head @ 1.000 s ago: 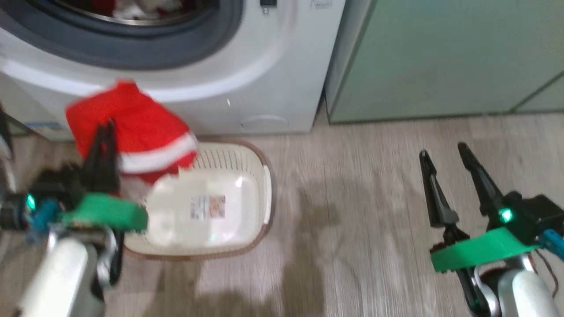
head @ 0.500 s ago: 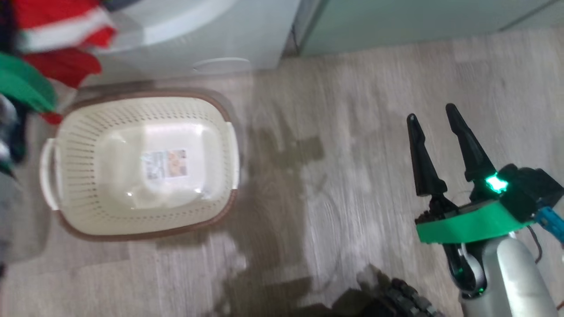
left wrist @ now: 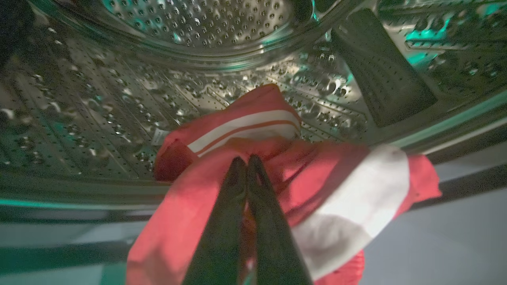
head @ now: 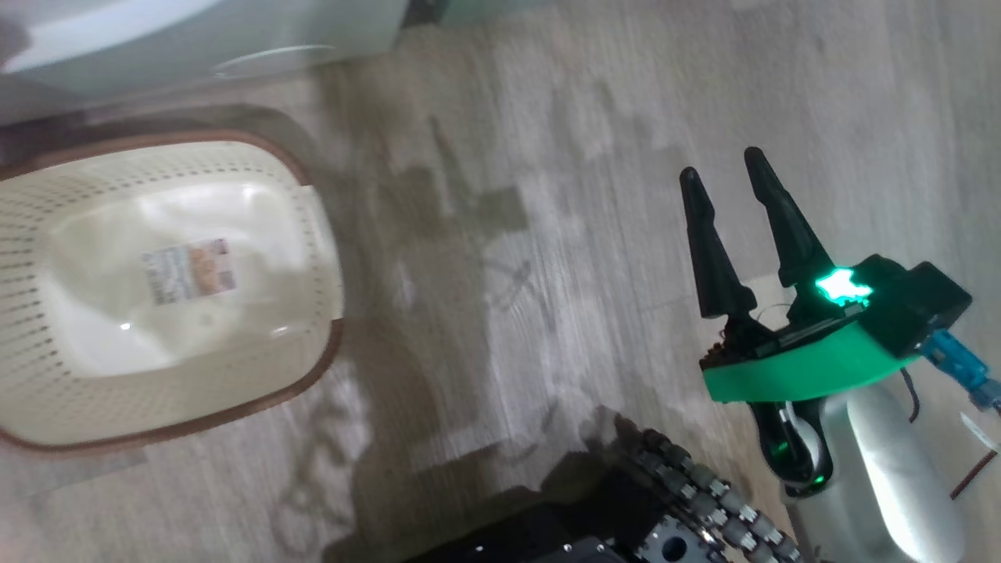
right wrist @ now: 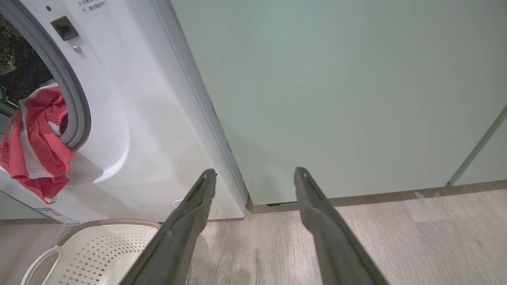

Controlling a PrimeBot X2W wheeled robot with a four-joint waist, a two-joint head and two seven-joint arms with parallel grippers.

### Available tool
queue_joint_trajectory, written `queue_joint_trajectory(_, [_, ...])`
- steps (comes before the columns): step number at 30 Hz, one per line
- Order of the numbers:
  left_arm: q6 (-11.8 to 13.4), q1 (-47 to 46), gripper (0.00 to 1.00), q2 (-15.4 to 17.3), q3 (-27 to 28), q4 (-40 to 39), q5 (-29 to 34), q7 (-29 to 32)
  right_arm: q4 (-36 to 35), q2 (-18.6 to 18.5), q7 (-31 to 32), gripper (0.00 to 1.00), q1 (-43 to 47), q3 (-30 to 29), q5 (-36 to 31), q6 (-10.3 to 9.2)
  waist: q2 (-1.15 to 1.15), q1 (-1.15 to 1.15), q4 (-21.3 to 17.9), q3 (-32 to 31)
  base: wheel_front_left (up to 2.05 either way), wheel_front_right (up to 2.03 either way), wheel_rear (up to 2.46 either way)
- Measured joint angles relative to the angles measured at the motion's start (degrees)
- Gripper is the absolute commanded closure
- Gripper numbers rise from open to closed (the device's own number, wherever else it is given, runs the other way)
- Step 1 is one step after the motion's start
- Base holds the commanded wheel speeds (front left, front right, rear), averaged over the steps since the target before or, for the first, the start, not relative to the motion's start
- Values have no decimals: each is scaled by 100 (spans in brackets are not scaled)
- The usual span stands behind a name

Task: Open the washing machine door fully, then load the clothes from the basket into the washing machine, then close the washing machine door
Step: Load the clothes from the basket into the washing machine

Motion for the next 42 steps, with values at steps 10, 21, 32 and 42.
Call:
queue_joint_trajectory(10, [80, -773, 100, 436, 57, 149, -41, 839, -71, 0, -4, 0, -108, 138, 197, 0, 0, -1, -425, 370, 0, 0, 0])
queue_joint_trajectory(21, [399, -1130, 100, 461, 244, -91, 231, -754, -202, 0, -4, 0, -123, 196, 279, 0, 0, -1, -670, 608, 0, 0, 0])
queue_joint_trajectory(32, [444, -1289, 100, 321, 302, 452, 248, -1566, -256, 1, -4, 0, -136, 188, 267, 0, 0, -1, -581, 652, 0, 0, 0])
queue_joint_trajectory(42, [345, -1039, 0, 45, 281, 866, 57, -1900, -260, 0, -4, 0, -189, 113, 157, 0, 0, -2, -409, 536, 0, 0, 0])
